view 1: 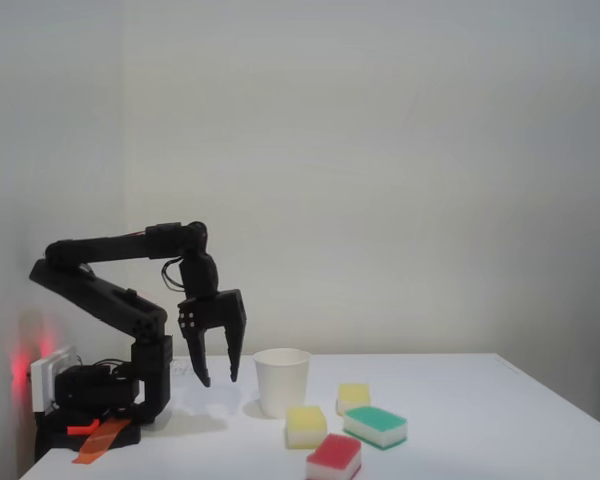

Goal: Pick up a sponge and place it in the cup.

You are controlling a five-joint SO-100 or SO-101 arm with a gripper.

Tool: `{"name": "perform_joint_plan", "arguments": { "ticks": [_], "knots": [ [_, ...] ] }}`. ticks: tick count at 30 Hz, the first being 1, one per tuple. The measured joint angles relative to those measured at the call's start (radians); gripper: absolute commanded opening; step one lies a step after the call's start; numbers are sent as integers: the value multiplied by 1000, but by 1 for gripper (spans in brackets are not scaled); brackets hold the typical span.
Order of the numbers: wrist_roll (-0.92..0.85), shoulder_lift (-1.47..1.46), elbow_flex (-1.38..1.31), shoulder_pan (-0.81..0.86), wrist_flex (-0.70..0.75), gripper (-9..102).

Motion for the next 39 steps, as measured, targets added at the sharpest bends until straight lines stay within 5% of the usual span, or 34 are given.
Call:
{"name": "perform_joint_plan", "arguments": {
  "ticks": [26, 39],
  "knots": [
    [-199, -396, -229, 370, -124, 19],
    [-209, -598, -370, 314, -219, 24]
  ]
}}
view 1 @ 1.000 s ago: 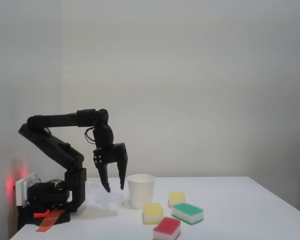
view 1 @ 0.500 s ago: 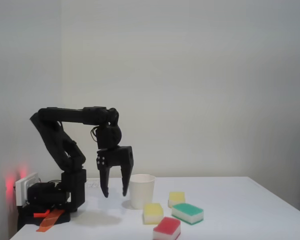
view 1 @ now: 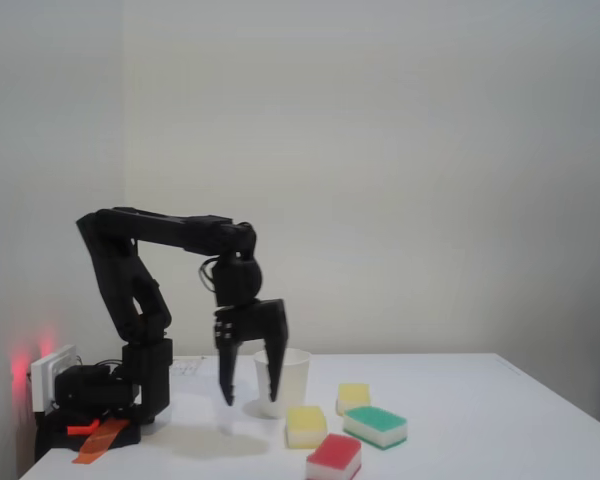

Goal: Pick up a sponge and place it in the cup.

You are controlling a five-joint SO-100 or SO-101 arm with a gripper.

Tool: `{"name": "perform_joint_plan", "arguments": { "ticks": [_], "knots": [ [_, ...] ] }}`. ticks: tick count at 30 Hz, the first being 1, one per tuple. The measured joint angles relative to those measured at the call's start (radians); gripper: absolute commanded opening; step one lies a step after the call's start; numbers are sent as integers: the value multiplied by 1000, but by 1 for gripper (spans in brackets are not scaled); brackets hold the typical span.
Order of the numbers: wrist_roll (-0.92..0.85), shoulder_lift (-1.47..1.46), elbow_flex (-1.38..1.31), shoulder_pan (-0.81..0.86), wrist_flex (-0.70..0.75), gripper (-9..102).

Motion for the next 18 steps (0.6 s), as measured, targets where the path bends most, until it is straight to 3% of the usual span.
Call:
{"name": "perform_joint_plan", "arguments": {
  "ticks": [18],
  "knots": [
    [8, -222, -173, -130, -63, 29]
  ]
}}
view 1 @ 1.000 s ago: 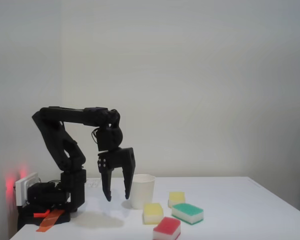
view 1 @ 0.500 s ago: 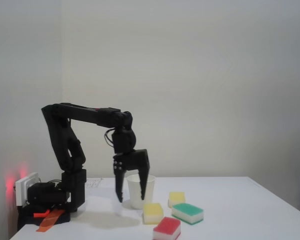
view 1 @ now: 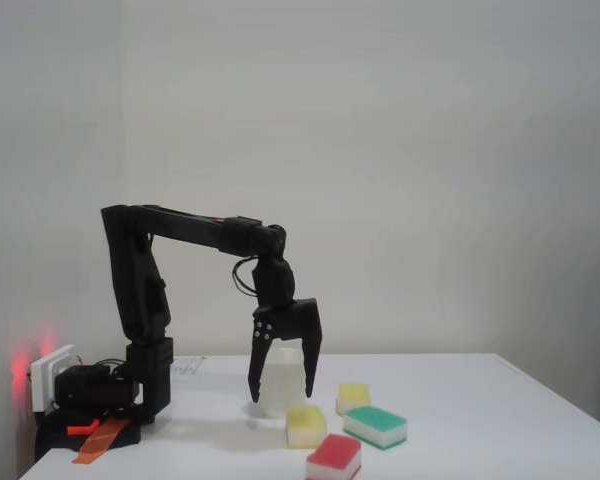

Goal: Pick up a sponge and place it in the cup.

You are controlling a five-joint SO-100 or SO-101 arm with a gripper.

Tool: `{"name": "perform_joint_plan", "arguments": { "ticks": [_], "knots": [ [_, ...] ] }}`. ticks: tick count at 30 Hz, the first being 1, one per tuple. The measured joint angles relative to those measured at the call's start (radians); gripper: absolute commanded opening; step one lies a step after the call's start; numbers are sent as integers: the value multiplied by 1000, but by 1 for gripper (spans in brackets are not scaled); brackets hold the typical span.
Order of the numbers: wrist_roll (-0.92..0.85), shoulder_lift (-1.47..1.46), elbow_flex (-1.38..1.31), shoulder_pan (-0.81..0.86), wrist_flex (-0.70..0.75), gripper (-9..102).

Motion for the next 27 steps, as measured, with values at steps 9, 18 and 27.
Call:
{"name": "perform_joint_plan", "arguments": {
  "ticks": [9, 18, 27],
  "knots": [
    [-3, -100, -72, -66, -15, 29],
    [-31, -198, -94, -66, -86, 29],
    [-69, -305, -140, -60, -103, 27]
  ]
}}
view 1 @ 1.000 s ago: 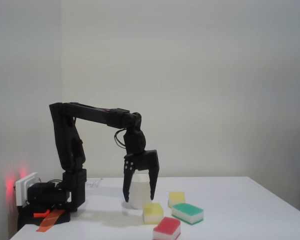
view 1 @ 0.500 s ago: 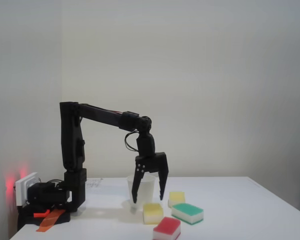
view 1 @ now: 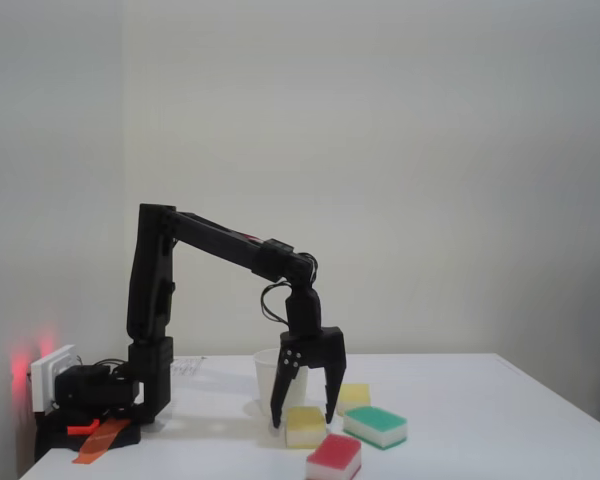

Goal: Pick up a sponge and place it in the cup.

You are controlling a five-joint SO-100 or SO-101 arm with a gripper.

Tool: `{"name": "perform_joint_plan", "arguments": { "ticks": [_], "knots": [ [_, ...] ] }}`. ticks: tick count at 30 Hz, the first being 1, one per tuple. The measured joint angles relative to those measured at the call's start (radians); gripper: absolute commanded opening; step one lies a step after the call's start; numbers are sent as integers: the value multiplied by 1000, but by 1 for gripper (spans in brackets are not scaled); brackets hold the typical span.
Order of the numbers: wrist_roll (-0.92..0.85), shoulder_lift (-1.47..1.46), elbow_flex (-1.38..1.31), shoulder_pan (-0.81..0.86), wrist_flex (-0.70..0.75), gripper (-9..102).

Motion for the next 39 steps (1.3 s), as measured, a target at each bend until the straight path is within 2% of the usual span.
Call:
{"name": "perform_joint_plan", "arguments": {
  "ticks": [5, 9, 15, 18, 23, 29, 39],
  "knots": [
    [-18, -25, -2, 0, -29, 20],
    [-11, -60, 11, 0, -91, 0],
    [-8, -81, 25, -5, -149, 0],
    [-2, -72, -3, -21, -74, 0],
    [3, -3, -94, -18, 163, 0],
    [28, 97, -199, -15, 344, 0],
    [94, 149, -488, -69, 678, 0]
  ]
}}
